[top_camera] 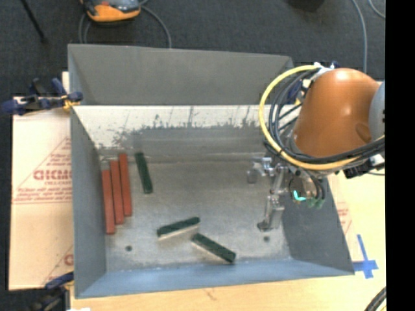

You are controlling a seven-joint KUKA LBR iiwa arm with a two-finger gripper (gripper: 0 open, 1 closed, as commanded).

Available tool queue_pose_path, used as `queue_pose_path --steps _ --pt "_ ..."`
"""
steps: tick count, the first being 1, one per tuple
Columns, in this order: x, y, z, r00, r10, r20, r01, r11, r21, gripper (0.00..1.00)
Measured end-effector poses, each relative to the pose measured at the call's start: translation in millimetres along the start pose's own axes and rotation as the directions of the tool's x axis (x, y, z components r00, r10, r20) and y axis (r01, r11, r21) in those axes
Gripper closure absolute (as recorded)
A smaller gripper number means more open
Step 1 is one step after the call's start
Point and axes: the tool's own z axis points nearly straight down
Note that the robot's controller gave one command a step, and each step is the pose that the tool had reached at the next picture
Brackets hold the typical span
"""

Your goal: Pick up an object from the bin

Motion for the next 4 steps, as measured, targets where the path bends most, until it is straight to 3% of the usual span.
queue_pose_path --steps 1,2,3,4 --pt "-1.5 -0.2 -3.6 1.0 -0.001 0.008 0.001 1.0 0.001 0.0" --pt "-7.8 17.0 36.0 1.0 0.006 0.017 -0.006 1.0 0.0 0.0" --pt "5.6 61.6 83.2 0.997 0.076 0.006 -0.076 0.997 -0.001 0.0" --pt "-1.4 77.3 137.4 1.0 0.007 0.01 -0.007 1.0 -0.001 0.0"
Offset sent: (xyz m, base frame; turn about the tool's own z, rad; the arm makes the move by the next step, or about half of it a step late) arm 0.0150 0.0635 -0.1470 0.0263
